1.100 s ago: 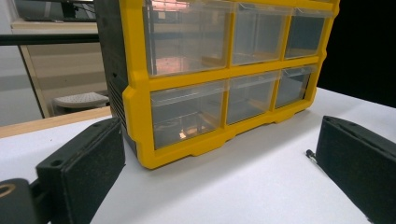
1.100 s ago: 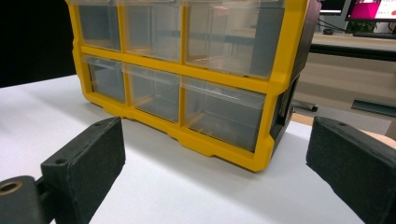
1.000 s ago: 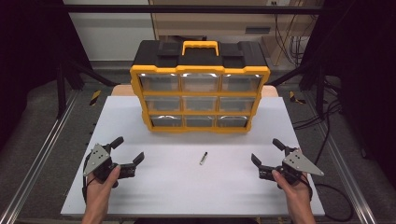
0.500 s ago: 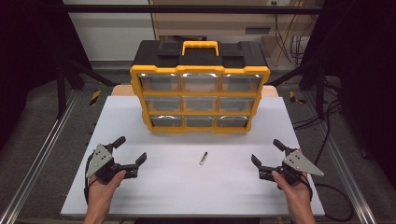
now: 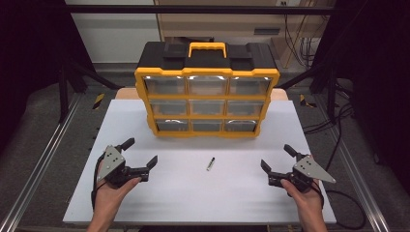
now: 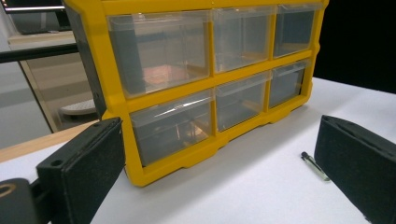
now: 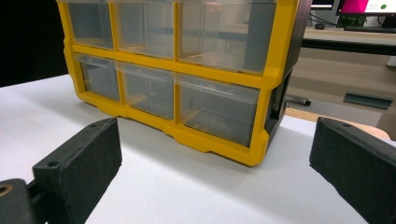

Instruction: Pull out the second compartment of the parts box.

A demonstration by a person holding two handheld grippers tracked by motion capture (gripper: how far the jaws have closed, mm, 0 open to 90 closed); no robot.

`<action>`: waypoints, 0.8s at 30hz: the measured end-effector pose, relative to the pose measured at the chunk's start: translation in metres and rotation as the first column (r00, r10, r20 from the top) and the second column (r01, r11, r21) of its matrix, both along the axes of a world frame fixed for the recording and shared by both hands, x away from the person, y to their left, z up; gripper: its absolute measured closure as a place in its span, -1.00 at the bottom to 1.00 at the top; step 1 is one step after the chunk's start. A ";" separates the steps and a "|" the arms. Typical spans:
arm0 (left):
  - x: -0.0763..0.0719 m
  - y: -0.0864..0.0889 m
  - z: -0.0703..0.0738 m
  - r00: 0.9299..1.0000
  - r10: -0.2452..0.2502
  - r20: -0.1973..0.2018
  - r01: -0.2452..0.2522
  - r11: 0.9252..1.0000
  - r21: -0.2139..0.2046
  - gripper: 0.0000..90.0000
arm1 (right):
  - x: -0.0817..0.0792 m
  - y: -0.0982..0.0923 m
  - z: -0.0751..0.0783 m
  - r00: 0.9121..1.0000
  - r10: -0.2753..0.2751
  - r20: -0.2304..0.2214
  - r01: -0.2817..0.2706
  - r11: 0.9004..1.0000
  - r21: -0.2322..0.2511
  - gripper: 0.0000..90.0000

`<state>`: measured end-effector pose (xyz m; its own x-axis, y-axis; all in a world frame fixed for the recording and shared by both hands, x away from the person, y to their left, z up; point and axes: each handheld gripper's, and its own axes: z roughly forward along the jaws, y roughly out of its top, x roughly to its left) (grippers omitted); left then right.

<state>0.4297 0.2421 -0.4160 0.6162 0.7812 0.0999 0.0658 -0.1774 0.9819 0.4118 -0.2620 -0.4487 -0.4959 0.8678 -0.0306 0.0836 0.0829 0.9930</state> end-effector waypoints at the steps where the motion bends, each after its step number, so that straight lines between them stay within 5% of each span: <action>1: 0.001 -0.001 0.001 1.000 -0.001 -0.001 0.001 1.000 0.011 -0.96 | 0.000 0.000 0.000 1.000 -0.002 0.000 0.002 1.000 -0.001 -0.94; 11: 0.018 -0.023 0.025 0.999 -0.020 0.035 0.015 0.990 0.137 -0.95 | 0.000 0.003 0.000 1.000 -0.016 -0.011 0.016 1.000 -0.012 -0.94; 24: 0.033 -0.044 0.056 0.997 -0.027 0.072 0.010 0.973 0.229 -0.93 | -0.001 0.004 0.000 1.000 -0.023 -0.012 0.023 1.000 -0.019 -0.93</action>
<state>0.4623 0.1985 -0.3599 0.6144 0.7212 0.3199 -0.0109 -0.3977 0.9174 0.4110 -0.2580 -0.4489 -0.4766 0.8782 -0.0413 0.0975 0.0995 0.9902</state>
